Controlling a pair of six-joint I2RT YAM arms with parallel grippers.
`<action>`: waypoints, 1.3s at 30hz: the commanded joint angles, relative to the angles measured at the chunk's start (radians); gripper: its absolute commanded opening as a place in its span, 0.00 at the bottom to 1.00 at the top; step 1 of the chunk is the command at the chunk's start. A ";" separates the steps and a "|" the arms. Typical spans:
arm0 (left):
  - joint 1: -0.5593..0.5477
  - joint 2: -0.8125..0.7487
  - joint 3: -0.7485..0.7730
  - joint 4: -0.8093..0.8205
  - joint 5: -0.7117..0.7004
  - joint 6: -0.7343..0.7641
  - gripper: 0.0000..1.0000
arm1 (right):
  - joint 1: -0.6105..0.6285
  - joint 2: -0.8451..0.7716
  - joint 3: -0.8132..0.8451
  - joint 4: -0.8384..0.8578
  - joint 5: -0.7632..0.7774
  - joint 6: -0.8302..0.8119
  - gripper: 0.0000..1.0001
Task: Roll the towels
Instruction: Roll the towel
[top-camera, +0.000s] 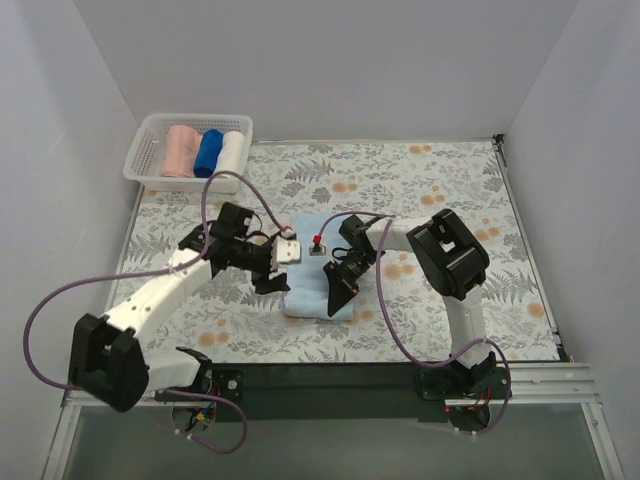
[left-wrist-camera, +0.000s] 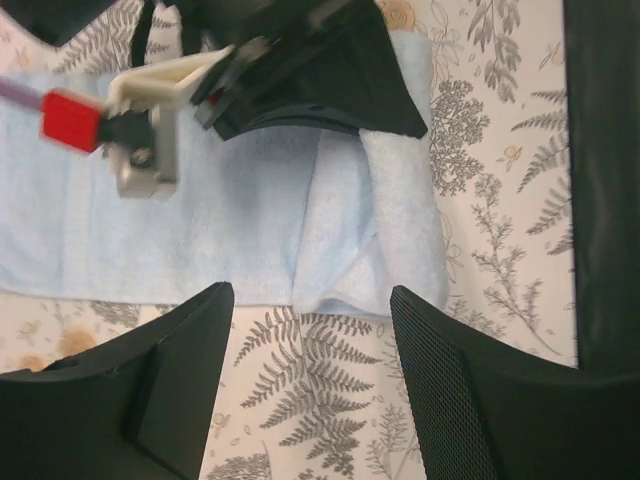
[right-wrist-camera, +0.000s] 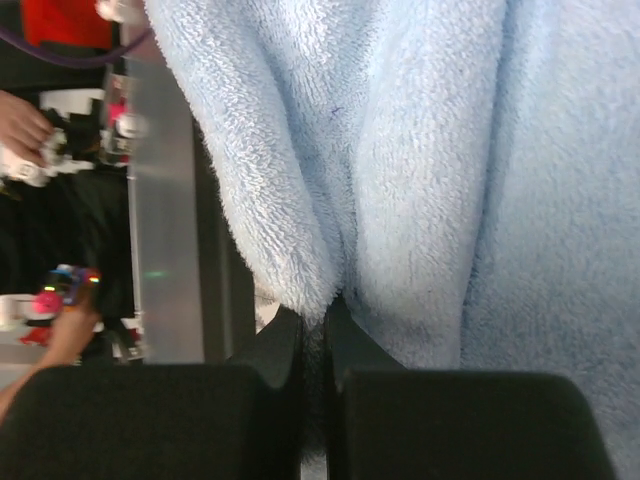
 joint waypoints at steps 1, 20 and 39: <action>-0.179 -0.173 -0.164 0.225 -0.315 0.035 0.60 | -0.023 0.084 0.045 -0.121 -0.063 -0.010 0.01; -0.637 -0.175 -0.466 0.681 -0.681 0.162 0.61 | -0.072 0.241 0.163 -0.221 -0.072 -0.005 0.01; -0.589 -0.041 -0.445 0.329 -0.433 0.023 0.10 | -0.112 0.173 0.198 -0.238 0.012 0.068 0.12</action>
